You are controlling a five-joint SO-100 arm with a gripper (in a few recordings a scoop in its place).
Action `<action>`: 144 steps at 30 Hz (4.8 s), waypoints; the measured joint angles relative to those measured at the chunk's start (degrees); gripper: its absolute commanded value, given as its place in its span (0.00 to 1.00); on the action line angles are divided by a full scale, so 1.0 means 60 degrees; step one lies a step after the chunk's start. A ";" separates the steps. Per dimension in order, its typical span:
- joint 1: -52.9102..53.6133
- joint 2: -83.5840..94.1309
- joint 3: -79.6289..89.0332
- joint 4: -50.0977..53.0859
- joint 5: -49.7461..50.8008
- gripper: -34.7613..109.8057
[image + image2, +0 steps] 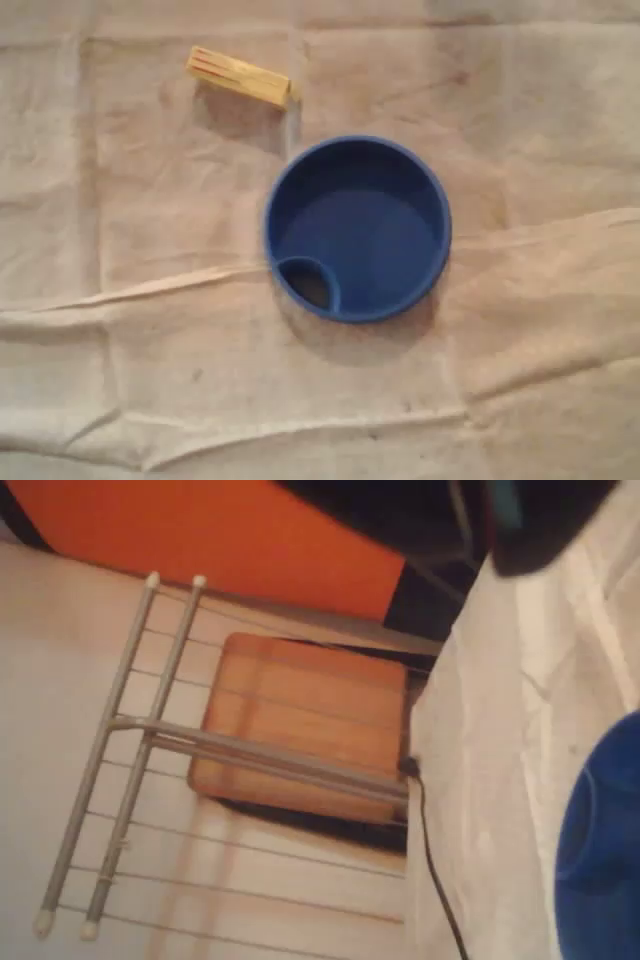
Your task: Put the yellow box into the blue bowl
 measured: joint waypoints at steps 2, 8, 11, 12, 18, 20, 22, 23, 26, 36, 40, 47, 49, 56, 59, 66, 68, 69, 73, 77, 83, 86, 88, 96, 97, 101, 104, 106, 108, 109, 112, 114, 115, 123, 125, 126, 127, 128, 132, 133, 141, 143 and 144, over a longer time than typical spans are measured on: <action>0.0000 0.0000 0.0000 0.0000 0.0000 0.24; 0.0000 0.0000 0.0000 0.0000 0.0000 0.24; 0.0000 0.0000 0.0000 0.0000 0.0000 0.24; 0.0000 0.0000 0.0000 0.0000 0.0000 0.24; 0.0000 0.0000 0.0000 0.0000 0.0000 0.24; 0.0000 0.0000 0.0000 0.0000 0.0000 0.24; 0.0000 0.0000 0.0000 0.0000 0.0000 0.24; 0.0000 0.0000 0.0000 0.0000 0.0000 0.24; 0.0000 0.0000 0.0000 0.0000 0.0000 0.24; 0.0000 -0.0029 0.0000 0.0000 0.0000 0.24; 0.0015 -0.0396 -0.0015 0.0000 0.0000 0.24; 0.0015 -0.2871 -0.0864 0.0000 0.0000 0.24; 0.0015 -0.3706 -0.1289 0.0000 0.0000 0.24; 0.0293 -0.6240 -0.2446 0.0000 0.0000 0.24; 0.0996 -0.7441 -0.2798 0.0000 0.0000 0.24; 0.2930 -0.9609 -0.2842 -0.0015 0.0000 0.24; 0.3442 -1.0269 -0.2842 -0.0015 -0.0044 0.24; 0.3677 -1.0518 -0.2842 -0.0015 -0.0161 0.24; 0.4307 -1.1206 -0.2842 -0.0015 -0.1172 0.24; 0.5127 -1.1821 -0.2842 -0.0015 -0.2300 0.24; 0.5918 -1.2744 -0.3076 -0.0029 -0.2988 0.24; 0.5947 -1.3477 -0.3809 -0.0337 -0.3032 0.24; 0.5977 -1.4019 -0.4380 -0.0571 -0.3032 0.24; 0.5977 -1.6699 -0.6577 -0.0674 -0.3047 0.24; 0.5977 -1.7021 -0.6841 -0.0674 -0.3047 0.24; 0.5977 -1.8398 -0.7939 -0.0674 -0.3047 0.24; 0.5977 -1.9409 -0.8774 -0.0674 -0.3047 0.24; 0.5977 -2.0039 -0.9272 -0.0674 -0.3047 0.24; 0.5977 -2.0596 -0.9697 -0.0674 -0.3047 0.24; 0.5977 -2.0786 -0.9858 -0.0674 -0.3047 0.24; 0.5977 -2.1064 -1.0137 -0.0674 -0.3047 0.24; 0.5977 -2.1079 -1.0166 -0.0674 -0.3047 0.25; 0.5977 -2.1079 -1.0166 -0.0674 -0.3047 0.26; 0.5977 -2.1079 -1.0166 -0.0527 -0.3047 0.43; 0.5977 -2.1079 -1.0166 -0.0278 -0.3047 0.45; 0.5977 -2.1079 -1.0166 -0.0176 -0.3047 0.46; 0.5977 -2.1079 -1.0166 -0.0117 -0.3047 0.47; 0.5977 -2.1079 -1.0166 -0.0088 -0.3047 0.47; 0.5991 -2.1079 -1.0166 -0.0088 -0.3047 0.47; 0.6035 -2.1079 -1.0166 -0.0088 -0.3047 0.47; 0.6460 -2.1929 -1.0225 -0.0117 -0.3047 0.47; 0.6592 -2.2236 -1.0283 -0.0117 -0.3047 0.47; 0.6665 -2.2354 -1.0313 -0.0132 -0.3047 0.47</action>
